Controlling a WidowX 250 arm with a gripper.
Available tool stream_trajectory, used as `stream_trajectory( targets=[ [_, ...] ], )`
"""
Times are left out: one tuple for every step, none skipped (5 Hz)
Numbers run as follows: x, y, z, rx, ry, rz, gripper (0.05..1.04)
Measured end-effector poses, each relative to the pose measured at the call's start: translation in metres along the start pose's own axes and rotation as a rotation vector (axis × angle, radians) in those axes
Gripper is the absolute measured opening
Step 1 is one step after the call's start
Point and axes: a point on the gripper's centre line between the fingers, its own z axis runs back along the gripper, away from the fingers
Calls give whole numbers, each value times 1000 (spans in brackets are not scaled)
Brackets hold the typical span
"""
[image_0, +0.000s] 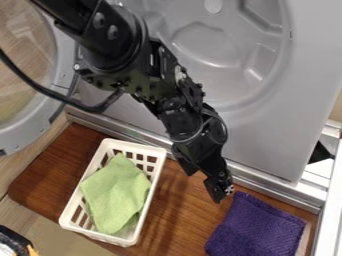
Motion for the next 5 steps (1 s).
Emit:
stream_trajectory(
  targets=[
    [-4,0,-5,-6,22,9,1000],
    [11,-22,-19,-35,41,-64,1001],
    [23,-37,-35,-60,60,-115,1000],
    [37,-57,-50,-68,80,-195,1000],
    [35,-65,-66,-36,127,-243,1000]
  ],
)
